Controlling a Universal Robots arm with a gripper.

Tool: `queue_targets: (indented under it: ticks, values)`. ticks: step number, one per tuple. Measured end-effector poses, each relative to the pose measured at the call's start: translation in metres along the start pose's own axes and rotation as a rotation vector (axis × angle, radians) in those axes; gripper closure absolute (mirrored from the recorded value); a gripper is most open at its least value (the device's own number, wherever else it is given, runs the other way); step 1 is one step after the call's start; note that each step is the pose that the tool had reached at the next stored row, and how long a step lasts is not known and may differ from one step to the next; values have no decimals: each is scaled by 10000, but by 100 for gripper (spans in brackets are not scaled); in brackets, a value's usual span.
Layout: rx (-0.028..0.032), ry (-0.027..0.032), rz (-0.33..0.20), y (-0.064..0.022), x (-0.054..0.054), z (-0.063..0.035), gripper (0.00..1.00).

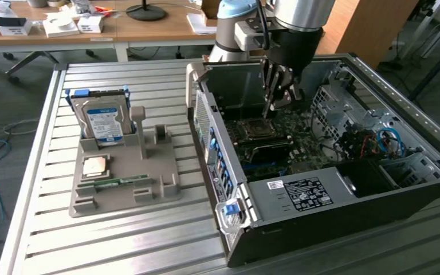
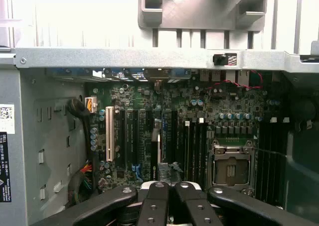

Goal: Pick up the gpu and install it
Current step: 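Press down on the gpu until it lock into place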

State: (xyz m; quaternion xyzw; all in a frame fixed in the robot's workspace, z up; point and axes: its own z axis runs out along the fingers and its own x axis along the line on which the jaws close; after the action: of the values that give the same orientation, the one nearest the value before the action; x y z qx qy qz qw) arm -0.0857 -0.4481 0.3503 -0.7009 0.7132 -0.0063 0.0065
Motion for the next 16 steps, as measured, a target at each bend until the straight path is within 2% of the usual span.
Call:
queue_targets:
  ticks: [12,16]
  values:
    - [-1,1,0,0,0,4,89]
    - [-1,0,0,1,0,50,89]
